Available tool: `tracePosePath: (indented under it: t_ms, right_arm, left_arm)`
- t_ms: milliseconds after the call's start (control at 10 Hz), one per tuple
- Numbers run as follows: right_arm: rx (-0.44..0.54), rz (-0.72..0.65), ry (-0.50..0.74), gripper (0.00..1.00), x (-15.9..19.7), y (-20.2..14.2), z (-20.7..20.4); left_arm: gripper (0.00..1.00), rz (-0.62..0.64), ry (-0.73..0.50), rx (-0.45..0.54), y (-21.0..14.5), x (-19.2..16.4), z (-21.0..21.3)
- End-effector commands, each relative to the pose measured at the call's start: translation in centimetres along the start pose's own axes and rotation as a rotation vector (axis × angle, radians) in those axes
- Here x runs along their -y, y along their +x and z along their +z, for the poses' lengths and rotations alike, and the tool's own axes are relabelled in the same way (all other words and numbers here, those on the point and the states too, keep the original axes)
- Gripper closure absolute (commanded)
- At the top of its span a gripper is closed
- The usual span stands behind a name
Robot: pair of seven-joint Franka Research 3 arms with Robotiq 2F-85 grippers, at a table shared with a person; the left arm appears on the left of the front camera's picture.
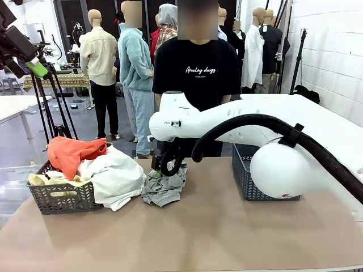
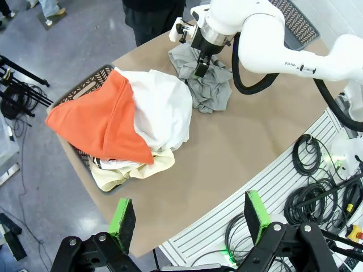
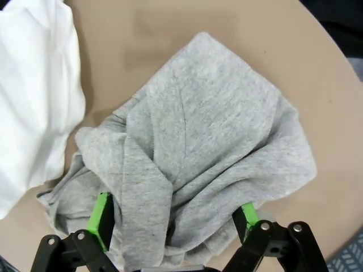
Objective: Sort the tops and bottoms.
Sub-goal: Lift clothes from the center of the table with your right hand.
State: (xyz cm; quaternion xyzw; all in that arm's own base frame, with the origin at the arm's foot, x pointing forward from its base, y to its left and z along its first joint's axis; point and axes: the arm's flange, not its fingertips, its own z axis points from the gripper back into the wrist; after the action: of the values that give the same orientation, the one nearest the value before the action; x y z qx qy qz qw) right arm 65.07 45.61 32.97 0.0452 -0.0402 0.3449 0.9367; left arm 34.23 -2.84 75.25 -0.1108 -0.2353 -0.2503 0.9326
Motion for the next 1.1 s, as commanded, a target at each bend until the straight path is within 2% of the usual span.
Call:
tracePosePath:
  t_ms: [0, 300, 400, 500, 600, 1000]
  right_arm:
    - [-0.04, -0.019, -0.037, 0.0, 0.0, 0.3, 0.0]
    - [-0.152, -0.037, -0.013, 0.0, -0.2, 0.7, 0.0]
    - [-0.22, -0.06, -0.025, 0.03, -0.3, 0.9, 0.0]
    - [-0.246, -0.05, -0.024, 0.08, -0.2, 1.1, -0.6]
    - [-0.238, -0.039, -0.03, 0.18, -0.1, 1.0, -1.2]
    - [-0.133, -0.01, -0.071, 0.87, -0.3, 0.8, -0.9]
  left_arm:
    - [0.0, 0.007, 0.003, 0.004, 0.0, 0.0, 0.1]
    - [0.0, 0.007, 0.003, 0.004, 0.0, 0.0, 0.1]
    - [0.0, 0.007, 0.003, 0.004, 0.0, 0.0, 0.1]
    - [0.0, 0.007, 0.003, 0.004, 0.0, 0.0, 0.1]
    - [0.0, 0.007, 0.003, 0.004, 0.0, 0.0, 0.1]
    - [0.0, 0.007, 0.003, 0.004, 0.0, 0.0, 0.1]
